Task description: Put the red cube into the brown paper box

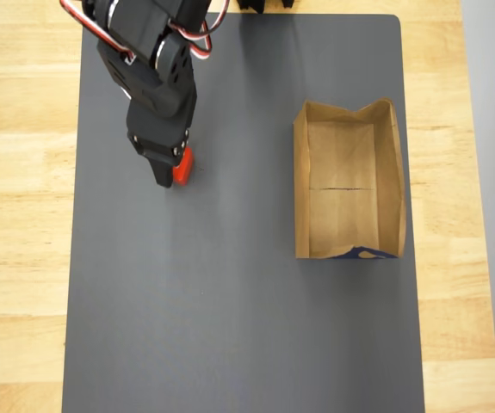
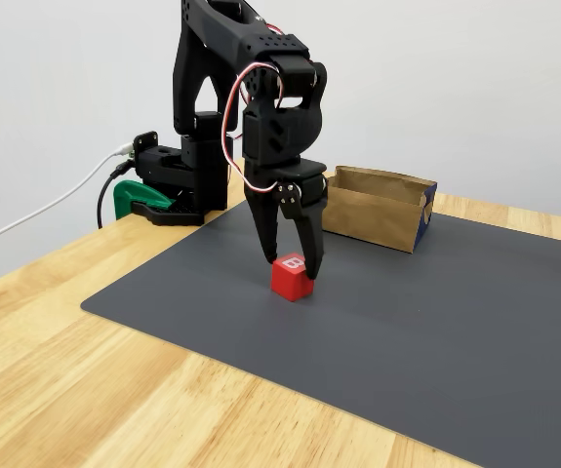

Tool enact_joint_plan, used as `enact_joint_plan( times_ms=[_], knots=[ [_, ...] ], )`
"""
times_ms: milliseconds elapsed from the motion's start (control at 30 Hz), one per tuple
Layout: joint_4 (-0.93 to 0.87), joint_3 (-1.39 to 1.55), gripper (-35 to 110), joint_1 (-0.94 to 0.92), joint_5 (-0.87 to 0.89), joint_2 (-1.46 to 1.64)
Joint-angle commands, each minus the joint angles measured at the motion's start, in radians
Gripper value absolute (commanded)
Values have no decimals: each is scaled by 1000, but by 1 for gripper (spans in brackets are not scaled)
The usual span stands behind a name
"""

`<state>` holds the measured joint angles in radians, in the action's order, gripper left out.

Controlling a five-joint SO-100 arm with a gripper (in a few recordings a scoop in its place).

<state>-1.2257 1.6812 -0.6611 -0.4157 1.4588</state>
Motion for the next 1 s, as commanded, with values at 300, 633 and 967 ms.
enact_joint_plan(
  times_ms=[300, 633, 967],
  knots=[
    [-112, -187, 7, -35, -41, -141],
    [-37, -190, 0, -38, -91, -133],
    [190, 25, 0, 9, -141, 143]
  ],
)
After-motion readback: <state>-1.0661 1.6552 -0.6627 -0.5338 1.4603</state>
